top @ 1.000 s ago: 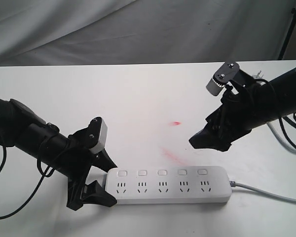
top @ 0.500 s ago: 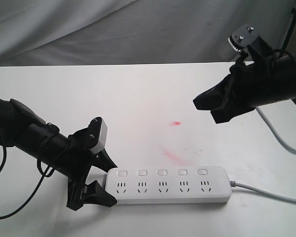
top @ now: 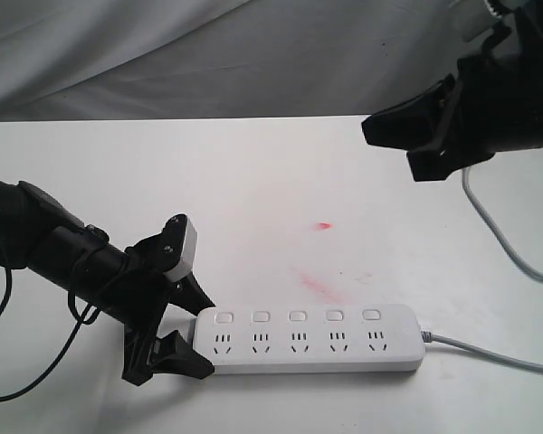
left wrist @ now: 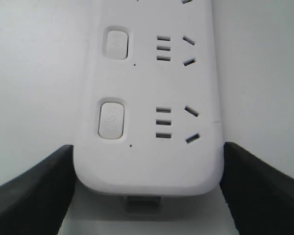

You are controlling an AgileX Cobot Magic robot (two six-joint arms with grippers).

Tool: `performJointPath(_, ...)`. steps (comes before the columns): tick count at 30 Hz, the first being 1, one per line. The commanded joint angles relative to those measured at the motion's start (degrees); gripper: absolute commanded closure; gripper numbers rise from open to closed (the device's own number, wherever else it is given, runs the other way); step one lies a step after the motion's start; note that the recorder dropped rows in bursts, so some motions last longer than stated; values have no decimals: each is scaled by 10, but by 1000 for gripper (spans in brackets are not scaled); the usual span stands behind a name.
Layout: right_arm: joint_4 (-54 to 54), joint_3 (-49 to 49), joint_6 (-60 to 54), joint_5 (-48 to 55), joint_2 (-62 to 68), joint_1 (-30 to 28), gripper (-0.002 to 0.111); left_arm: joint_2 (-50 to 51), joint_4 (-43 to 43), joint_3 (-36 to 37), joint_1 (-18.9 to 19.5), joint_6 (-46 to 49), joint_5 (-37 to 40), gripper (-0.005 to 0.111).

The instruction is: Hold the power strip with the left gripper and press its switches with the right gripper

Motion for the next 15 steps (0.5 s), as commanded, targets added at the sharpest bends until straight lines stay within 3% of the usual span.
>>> performJointPath(1, 10, 1, 0, 8, -50, -1, 108, 0, -3, -1, -3, 1, 0, 51)
performJointPath(15, 10, 1, 0, 14, -112, -1, 108, 0, -3, -1, -3, 1, 0, 51)
